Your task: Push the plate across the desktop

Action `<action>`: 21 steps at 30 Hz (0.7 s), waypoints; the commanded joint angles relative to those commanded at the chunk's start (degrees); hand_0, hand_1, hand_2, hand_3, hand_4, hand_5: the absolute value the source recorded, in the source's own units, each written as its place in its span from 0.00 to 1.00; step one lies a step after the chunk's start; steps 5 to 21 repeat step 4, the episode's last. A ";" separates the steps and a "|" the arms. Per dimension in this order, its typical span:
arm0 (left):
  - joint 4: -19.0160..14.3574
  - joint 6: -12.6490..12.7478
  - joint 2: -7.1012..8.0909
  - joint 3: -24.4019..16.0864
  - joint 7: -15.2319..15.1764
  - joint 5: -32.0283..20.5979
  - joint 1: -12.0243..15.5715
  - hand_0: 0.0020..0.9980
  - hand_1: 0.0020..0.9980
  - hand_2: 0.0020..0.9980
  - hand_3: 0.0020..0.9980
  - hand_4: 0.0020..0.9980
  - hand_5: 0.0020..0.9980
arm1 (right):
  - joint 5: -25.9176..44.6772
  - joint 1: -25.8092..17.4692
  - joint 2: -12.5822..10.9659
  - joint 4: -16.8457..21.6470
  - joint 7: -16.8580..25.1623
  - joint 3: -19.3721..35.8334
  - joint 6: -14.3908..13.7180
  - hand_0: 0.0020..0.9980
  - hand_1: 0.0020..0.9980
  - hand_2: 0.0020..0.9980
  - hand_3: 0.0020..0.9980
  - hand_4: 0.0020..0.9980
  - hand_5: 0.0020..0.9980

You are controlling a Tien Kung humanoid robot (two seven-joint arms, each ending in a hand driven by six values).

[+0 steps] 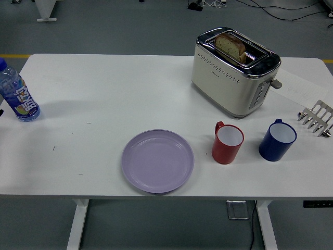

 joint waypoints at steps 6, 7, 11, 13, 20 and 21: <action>0.02 -0.03 -0.11 -0.21 0.01 0.00 -0.10 0.75 0.74 0.71 0.68 0.59 1.00 | 0.14 0.14 -0.02 0.01 0.03 -0.14 0.02 0.58 0.52 0.61 0.59 0.27 0.57; 0.02 -0.03 -0.11 -0.21 0.01 0.00 -0.10 0.75 0.74 0.71 0.68 0.59 1.00 | 0.14 0.14 -0.02 0.01 0.03 -0.14 0.02 0.58 0.52 0.61 0.59 0.27 0.57; 0.02 -0.03 -0.11 -0.21 0.01 0.00 -0.10 0.75 0.74 0.71 0.68 0.59 1.00 | 0.14 0.14 -0.02 0.01 0.03 -0.14 0.02 0.58 0.52 0.61 0.59 0.27 0.57; 0.02 -0.03 -0.11 -0.21 0.01 0.00 -0.10 0.75 0.74 0.71 0.68 0.59 1.00 | 0.14 0.14 -0.02 0.01 0.03 -0.14 0.02 0.58 0.52 0.61 0.59 0.27 0.57; 0.02 -0.03 -0.11 -0.21 0.01 0.00 -0.10 0.75 0.74 0.71 0.68 0.59 1.00 | 0.14 0.14 -0.02 0.01 0.03 -0.14 0.02 0.58 0.52 0.61 0.59 0.27 0.57; 0.02 -0.03 -0.11 -0.21 0.01 0.00 -0.10 0.75 0.74 0.71 0.68 0.59 1.00 | 0.14 0.14 -0.02 0.01 0.03 -0.14 0.02 0.58 0.52 0.61 0.59 0.27 0.57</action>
